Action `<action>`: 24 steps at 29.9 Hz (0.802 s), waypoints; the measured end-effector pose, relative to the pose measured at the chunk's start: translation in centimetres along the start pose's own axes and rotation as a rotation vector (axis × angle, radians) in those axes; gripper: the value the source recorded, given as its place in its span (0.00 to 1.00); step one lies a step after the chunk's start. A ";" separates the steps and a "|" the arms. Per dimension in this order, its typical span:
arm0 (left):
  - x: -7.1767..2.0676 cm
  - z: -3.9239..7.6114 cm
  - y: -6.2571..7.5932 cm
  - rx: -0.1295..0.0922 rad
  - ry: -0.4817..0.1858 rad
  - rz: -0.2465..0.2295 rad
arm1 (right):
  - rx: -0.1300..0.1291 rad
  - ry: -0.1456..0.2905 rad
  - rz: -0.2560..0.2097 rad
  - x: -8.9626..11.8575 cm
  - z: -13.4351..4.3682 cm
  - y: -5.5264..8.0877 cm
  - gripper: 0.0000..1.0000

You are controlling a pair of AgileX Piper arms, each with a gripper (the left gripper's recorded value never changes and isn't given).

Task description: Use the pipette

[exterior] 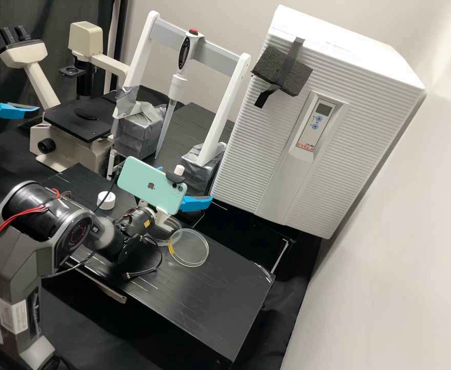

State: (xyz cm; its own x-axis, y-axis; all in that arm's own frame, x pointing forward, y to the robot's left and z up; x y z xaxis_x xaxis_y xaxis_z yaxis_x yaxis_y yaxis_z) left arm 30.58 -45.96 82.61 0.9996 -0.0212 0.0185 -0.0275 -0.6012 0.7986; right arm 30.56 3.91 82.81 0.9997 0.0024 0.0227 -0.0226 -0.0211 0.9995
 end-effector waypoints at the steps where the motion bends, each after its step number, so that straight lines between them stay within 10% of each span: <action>1: 0.00 0.0 0.0 0.000 0.000 0.000 | 0.000 0.000 0.000 0.0 0.0 0.0 1.00; 14: -0.23 0.5 0.5 -0.003 -0.018 0.016 | 0.000 0.000 0.000 0.0 0.0 0.0 1.00; 24: -1.43 6.7 5.6 -0.048 -0.271 0.180 | 0.000 0.000 0.000 0.0 0.0 0.0 1.00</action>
State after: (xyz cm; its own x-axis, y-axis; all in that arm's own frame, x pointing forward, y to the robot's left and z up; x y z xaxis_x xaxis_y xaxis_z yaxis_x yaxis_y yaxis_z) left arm 28.96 -54.62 83.02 0.9406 -0.3394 0.0068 -0.1973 -0.5302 0.8246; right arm 30.56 3.91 82.81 0.9997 0.0024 0.0227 -0.0226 -0.0211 0.9995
